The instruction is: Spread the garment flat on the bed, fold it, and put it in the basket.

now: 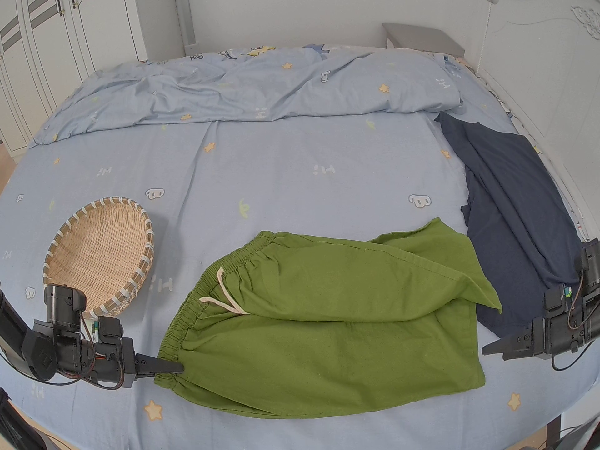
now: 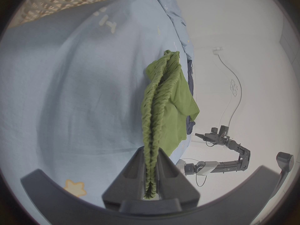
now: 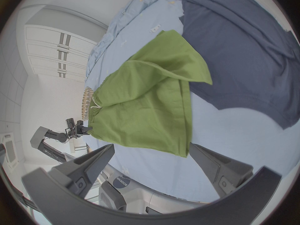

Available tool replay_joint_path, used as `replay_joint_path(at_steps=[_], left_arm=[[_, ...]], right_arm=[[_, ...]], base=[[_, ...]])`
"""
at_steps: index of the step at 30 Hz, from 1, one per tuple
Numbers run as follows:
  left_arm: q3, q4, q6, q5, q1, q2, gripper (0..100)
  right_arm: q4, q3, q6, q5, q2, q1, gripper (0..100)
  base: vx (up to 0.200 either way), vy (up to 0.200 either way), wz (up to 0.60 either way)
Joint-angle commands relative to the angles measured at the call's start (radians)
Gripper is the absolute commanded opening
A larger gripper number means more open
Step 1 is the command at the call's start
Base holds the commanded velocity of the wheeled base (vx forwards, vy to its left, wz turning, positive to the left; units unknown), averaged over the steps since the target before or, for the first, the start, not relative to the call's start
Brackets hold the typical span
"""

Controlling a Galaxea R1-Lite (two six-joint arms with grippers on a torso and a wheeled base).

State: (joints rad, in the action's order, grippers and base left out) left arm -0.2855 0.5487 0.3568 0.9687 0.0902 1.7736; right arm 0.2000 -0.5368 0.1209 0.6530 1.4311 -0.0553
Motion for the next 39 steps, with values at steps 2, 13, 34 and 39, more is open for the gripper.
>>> replay_joint_path(at_steps=[2,13,34,39], left_arm=[[0.006,0.002,-0.009,0.03,0.043,-0.003,0],[0.002,0.004,-0.009,0.03,0.04,-0.002,0],[0.008,0.004,-0.067,0.035,0.039,0.007,0],[0.002,0.004,-0.067,0.033,0.039,0.015,0]], right_arm=[[0.001,0.029,-0.053,0.06,0.158,-0.08,100],[-0.013,0.04,-0.056,0.07,0.278,-0.024,100],[-0.111,0.001,-0.05,0.102,0.425,0.054,100],[-0.122,-0.003,-0.05,0.1,0.433,0.08,100]], base=[[0.0,0.0,0.0],[0.0,0.0,0.0],[0.0,0.0,0.0],[0.0,0.0,0.0]])
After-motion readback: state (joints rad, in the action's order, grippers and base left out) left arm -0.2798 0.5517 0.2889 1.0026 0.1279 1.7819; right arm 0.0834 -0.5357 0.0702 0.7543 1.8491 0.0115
